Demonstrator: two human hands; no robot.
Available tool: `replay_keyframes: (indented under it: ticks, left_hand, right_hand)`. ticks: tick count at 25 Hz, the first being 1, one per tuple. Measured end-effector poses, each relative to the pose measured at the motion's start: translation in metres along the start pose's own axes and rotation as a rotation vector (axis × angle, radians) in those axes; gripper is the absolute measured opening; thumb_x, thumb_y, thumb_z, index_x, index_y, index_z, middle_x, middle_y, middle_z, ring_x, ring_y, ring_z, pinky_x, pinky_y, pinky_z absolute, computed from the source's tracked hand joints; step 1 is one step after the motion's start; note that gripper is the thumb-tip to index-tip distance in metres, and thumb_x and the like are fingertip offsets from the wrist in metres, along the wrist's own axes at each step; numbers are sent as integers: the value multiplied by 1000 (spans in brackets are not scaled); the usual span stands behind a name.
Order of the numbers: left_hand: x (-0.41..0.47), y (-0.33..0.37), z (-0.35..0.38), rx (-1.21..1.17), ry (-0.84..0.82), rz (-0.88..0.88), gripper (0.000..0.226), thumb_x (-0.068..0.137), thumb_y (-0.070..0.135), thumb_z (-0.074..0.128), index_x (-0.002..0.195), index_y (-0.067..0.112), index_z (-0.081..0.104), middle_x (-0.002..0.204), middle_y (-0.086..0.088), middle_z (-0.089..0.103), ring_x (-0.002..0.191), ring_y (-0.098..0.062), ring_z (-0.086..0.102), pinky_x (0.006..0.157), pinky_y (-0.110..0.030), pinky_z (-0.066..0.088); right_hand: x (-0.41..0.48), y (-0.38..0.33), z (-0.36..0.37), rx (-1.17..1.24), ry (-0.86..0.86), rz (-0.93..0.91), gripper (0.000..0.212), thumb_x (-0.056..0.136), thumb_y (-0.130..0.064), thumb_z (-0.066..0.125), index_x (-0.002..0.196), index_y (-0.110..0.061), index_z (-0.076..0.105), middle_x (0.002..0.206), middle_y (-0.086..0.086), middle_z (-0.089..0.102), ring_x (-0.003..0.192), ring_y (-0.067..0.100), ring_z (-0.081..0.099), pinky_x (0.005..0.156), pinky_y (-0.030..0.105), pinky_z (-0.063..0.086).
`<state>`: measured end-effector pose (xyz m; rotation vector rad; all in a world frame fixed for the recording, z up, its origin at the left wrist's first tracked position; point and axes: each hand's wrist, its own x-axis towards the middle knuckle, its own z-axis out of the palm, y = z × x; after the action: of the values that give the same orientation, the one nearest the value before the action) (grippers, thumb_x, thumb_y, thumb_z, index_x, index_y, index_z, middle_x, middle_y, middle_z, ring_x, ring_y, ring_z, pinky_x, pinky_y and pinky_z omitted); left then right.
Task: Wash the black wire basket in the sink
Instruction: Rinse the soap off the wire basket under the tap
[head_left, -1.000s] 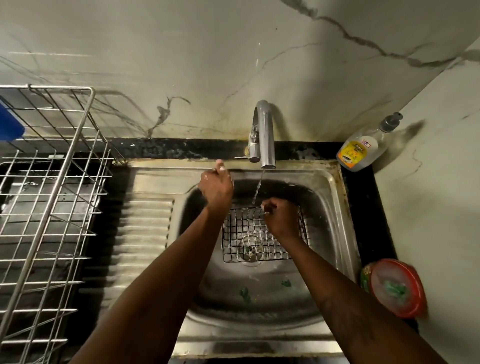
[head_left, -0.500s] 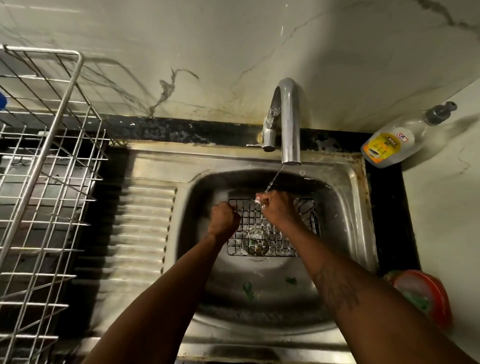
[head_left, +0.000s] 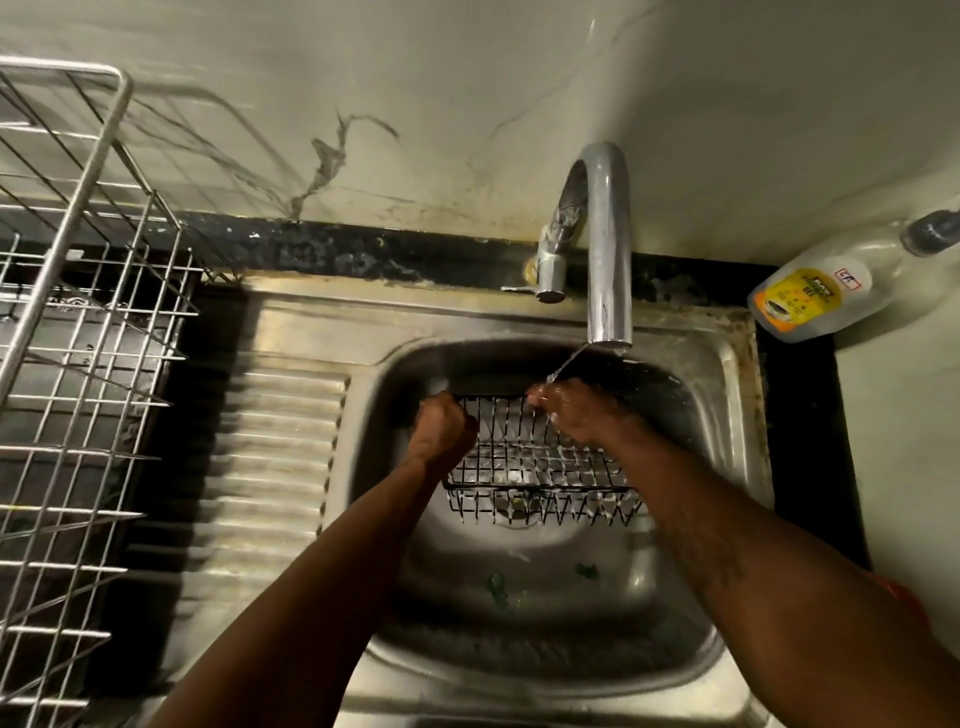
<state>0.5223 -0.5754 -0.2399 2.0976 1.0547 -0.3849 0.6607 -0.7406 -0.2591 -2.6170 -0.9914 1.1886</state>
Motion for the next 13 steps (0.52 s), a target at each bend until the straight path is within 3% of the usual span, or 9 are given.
replay_keyframes:
  ticks: [3, 6, 7, 8, 11, 13]
  left_hand:
    - [6, -2, 2, -30, -73, -32, 23, 93, 14, 56, 109, -1, 64, 91, -7, 52, 82, -21, 49, 56, -16, 31]
    - [1, 4, -2, -139, -59, -106, 22, 96, 10, 52, 109, -2, 64, 90, -8, 51, 66, -13, 45, 56, -17, 32]
    - [-3, 6, -2, -240, -79, -145, 21, 98, 7, 49, 108, -3, 64, 89, -9, 53, 66, -10, 47, 58, -19, 37]
    - [-7, 4, -3, -164, -119, -122, 21, 99, 5, 45, 105, -3, 64, 89, -10, 58, 71, -12, 55, 60, -24, 44]
    - [2, -1, 0, -202, -105, -169, 17, 91, 9, 51, 88, -1, 64, 88, -19, 71, 76, -30, 70, 64, -39, 60]
    - [-1, 1, -6, -122, -71, -134, 18, 89, 10, 55, 91, -4, 67, 91, -18, 71, 83, -35, 70, 65, -33, 58]
  right_hand:
    - [-10, 16, -2, -188, 30, 21, 48, 99, -22, 52, 144, -35, 45, 137, 4, 56, 116, 28, 59, 100, 44, 49]
    - [-4, -22, 10, -261, 59, -36, 52, 96, -25, 53, 147, -23, 43, 145, 11, 52, 128, 33, 52, 106, 46, 45]
    - [0, -36, 14, -230, 40, -46, 52, 97, -25, 51, 148, -23, 41, 147, 12, 49, 131, 34, 50, 107, 47, 44]
    - [6, -47, 15, -168, -1, -32, 52, 99, -25, 49, 150, -25, 39, 152, 12, 44, 135, 36, 46, 109, 50, 42]
    - [23, -52, 13, 80, -102, 31, 48, 103, -25, 42, 152, -28, 38, 156, 11, 39, 136, 33, 44, 112, 50, 38]
    - [25, -49, 9, 159, -98, 69, 41, 105, -34, 41, 144, -26, 48, 147, 11, 48, 127, 29, 50, 107, 46, 42]
